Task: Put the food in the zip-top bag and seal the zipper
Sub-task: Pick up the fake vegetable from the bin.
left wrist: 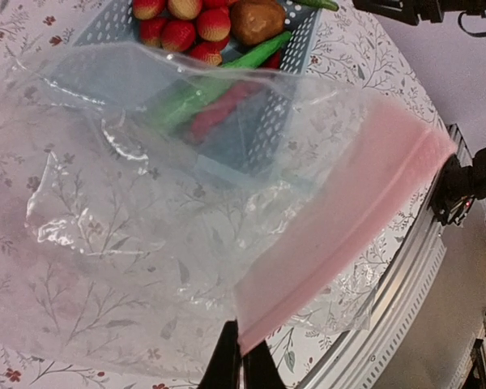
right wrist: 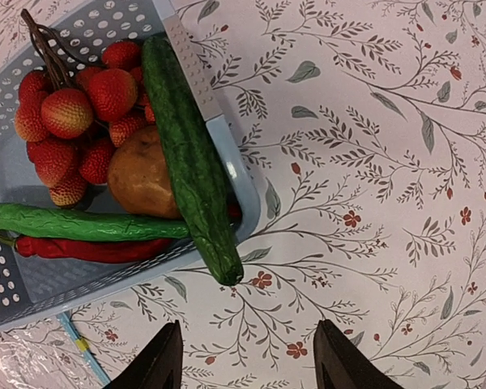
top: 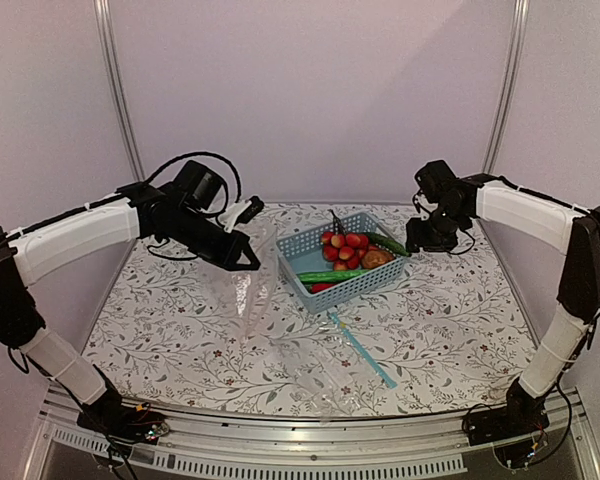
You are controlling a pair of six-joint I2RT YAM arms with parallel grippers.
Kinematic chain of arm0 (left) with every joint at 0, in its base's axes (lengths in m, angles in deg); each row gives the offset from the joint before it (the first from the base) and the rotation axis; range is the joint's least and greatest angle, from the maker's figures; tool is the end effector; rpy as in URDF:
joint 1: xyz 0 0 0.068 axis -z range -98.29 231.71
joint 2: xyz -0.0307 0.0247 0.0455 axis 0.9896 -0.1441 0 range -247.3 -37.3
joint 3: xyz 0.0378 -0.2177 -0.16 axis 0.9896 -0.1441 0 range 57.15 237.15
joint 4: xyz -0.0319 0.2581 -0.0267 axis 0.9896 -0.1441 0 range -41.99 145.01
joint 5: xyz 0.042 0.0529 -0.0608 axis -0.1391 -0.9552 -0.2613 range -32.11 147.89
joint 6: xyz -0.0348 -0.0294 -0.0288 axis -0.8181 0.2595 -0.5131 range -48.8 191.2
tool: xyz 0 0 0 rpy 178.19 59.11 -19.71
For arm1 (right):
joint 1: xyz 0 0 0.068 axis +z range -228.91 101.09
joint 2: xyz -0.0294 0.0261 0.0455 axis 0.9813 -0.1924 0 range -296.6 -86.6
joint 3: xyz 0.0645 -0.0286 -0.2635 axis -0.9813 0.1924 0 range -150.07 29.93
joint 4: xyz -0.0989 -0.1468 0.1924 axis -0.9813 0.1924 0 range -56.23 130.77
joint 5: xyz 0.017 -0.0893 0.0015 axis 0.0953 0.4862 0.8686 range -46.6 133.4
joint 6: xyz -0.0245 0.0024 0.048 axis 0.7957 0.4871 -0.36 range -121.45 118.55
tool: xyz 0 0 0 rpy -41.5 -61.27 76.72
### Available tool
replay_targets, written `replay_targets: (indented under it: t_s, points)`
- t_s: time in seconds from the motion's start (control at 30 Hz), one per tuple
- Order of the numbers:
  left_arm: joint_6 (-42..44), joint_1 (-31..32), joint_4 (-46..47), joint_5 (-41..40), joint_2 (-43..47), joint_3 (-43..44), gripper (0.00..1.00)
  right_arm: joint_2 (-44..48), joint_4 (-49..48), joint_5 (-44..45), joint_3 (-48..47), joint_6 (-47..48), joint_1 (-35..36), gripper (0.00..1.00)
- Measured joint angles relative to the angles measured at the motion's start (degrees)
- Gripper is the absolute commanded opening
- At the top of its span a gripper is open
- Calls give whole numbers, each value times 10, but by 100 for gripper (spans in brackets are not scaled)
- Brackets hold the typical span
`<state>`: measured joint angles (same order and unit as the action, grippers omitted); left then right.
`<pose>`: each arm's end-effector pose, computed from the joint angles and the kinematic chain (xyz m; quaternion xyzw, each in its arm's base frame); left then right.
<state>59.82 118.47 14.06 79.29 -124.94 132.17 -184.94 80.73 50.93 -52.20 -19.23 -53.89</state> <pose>0.2526 -0.2048 0.2962 0.2617 0.8978 -0.2863 0.2086 0.3278 0.1479 0.2663 -0.0460 0.9697 0.0251 0.2388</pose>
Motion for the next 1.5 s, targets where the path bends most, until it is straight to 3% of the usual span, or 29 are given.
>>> replay_targets:
  t_s: [0.7,1.5]
  points:
    - [-1,-3,0,1,0,0,0,-61,-90,-115,21,2,-43,38]
    - [-5,-4,0,4,0,0,0,-75,-115,-157,23,-22,-43,7]
